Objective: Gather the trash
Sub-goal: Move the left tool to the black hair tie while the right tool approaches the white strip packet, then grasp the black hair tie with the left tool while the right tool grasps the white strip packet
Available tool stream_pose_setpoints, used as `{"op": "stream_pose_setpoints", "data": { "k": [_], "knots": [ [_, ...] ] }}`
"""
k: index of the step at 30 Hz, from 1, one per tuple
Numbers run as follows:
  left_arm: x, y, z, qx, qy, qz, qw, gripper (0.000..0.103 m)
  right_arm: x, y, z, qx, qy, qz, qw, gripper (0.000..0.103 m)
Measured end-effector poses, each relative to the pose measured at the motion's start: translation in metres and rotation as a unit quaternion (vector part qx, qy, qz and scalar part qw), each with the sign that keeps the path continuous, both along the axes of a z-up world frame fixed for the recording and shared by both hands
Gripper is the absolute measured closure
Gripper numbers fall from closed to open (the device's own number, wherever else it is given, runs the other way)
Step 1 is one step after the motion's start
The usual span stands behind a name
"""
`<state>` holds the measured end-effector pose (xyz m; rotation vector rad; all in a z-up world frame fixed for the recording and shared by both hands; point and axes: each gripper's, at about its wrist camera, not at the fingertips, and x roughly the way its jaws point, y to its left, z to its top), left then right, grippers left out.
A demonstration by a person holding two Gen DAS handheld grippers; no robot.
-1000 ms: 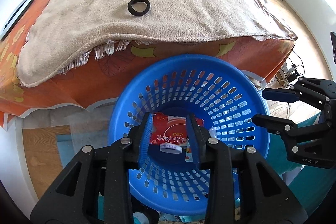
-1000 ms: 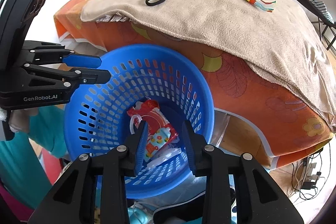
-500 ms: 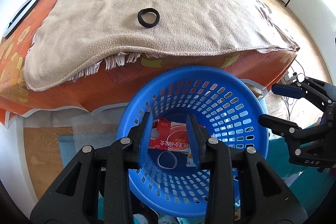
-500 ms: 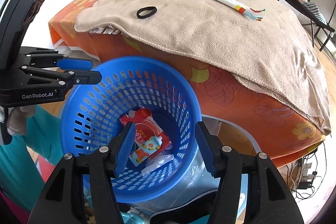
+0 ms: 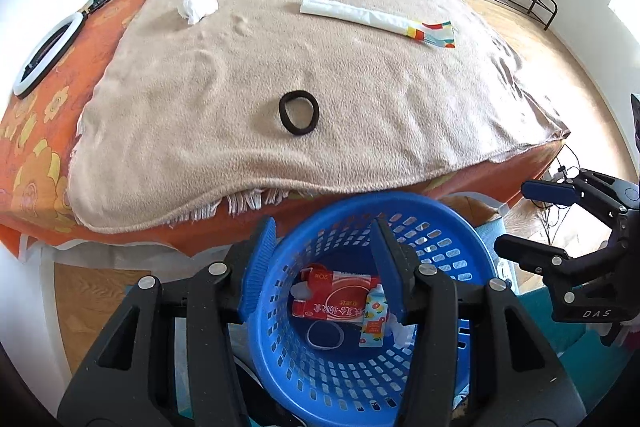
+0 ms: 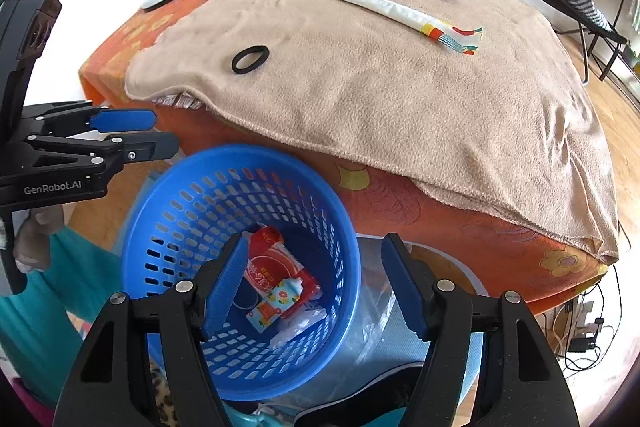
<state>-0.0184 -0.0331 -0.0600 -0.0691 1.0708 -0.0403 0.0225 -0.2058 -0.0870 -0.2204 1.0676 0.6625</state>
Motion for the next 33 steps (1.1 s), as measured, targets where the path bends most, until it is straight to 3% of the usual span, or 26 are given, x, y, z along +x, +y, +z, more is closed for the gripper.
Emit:
{"op": "stream_pose_setpoints", "data": {
  "k": [7, 17, 27, 33],
  "knots": [
    [0.021, 0.003, 0.008, 0.010, -0.007, -0.009, 0.9999, 0.053, 0.025, -0.001, 0.019, 0.016, -0.001, -0.019, 1.000, 0.034],
    [0.056, 0.004, 0.000, 0.009, 0.002, -0.019, 0.9998, 0.053, 0.070, 0.013, 0.059, 0.037, -0.097, 0.020, 0.994, 0.034],
    [0.081, 0.018, -0.016, -0.023, 0.024, 0.000, 0.9995, 0.053, 0.149, 0.031, 0.057, 0.046, -0.064, 0.021, 0.997, 0.034],
    [0.090, 0.021, -0.026, -0.033, 0.034, 0.003, 0.9988, 0.053, 0.181, 0.043, 0.040, 0.015, -0.064, 0.030, 0.997, 0.034]
  ]
}}
